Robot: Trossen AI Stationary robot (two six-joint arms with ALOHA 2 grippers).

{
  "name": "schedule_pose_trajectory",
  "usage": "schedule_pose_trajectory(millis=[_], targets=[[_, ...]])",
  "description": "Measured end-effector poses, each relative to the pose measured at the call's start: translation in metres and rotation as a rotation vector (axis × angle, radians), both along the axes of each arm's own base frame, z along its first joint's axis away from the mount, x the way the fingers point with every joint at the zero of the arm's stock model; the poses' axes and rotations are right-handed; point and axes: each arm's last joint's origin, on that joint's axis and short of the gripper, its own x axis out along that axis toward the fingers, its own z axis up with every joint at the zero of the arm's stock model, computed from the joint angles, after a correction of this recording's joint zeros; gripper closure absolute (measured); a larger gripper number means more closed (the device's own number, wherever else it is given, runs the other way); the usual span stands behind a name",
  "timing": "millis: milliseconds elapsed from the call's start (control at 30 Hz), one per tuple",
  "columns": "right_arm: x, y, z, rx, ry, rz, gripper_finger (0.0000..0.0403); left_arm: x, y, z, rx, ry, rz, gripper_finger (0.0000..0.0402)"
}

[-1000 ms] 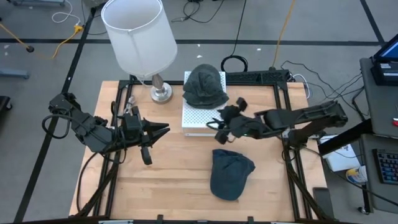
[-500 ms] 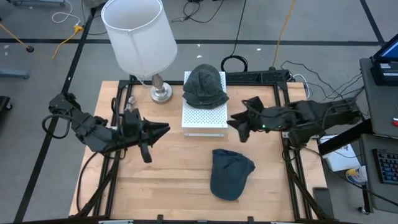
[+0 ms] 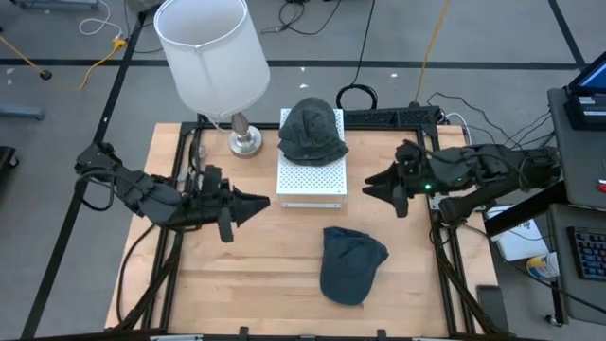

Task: Pick & Place hat
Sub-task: Put the blue cap on the shelf

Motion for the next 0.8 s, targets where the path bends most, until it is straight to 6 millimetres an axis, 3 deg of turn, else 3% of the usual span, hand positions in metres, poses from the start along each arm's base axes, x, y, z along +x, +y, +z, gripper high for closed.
schedule_pose_trajectory(millis=[133, 400, 800], targets=[[-0.006, -0.001, 0.003, -0.012, -0.016, 0.007, 0.0238, 0.005, -0.001, 0.000, -0.105, -0.027, -0.035, 0.0334], [-0.008, 0.000, 0.004, 0.012, -0.014, 0.077, 0.0238, 0.028, -0.009, -0.020, -0.215, 0.053, -0.095, 0.0334], [-0.014, 0.008, -0.007, 0.013, 0.107, 0.191, 0.0238, 0.080, -0.035, -0.075, -0.317, 0.247, -0.174, 0.0334]])
